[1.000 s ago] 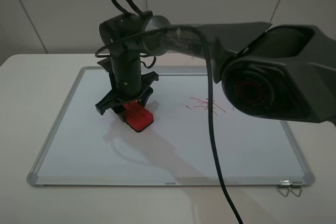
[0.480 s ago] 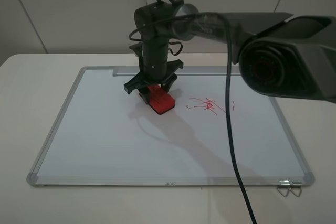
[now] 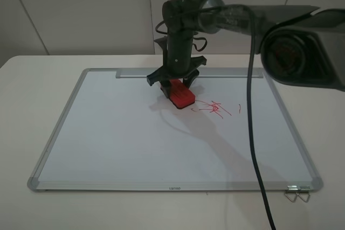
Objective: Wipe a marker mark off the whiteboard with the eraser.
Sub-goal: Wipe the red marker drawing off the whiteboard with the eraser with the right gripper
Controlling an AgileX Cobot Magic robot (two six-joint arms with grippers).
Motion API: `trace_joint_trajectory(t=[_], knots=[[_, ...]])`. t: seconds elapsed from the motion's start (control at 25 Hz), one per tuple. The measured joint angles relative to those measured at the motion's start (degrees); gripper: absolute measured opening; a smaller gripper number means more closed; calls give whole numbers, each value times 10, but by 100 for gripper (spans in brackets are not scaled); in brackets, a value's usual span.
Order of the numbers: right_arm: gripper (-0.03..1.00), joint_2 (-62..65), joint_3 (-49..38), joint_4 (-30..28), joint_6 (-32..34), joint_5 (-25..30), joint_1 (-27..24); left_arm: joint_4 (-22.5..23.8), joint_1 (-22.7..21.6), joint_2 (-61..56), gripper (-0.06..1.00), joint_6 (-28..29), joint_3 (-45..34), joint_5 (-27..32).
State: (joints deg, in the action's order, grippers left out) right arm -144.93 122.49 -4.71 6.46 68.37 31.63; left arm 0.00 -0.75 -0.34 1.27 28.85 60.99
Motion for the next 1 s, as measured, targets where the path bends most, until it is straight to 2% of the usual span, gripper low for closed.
trace_joint_trajectory(t=[0.28, 1.0], knots=[[51, 30, -62, 0, 0, -17, -2, 0, 0, 0, 77, 0, 0, 0], [51, 87, -168, 12, 0, -8, 24, 0, 0, 0, 77, 0, 0, 0]])
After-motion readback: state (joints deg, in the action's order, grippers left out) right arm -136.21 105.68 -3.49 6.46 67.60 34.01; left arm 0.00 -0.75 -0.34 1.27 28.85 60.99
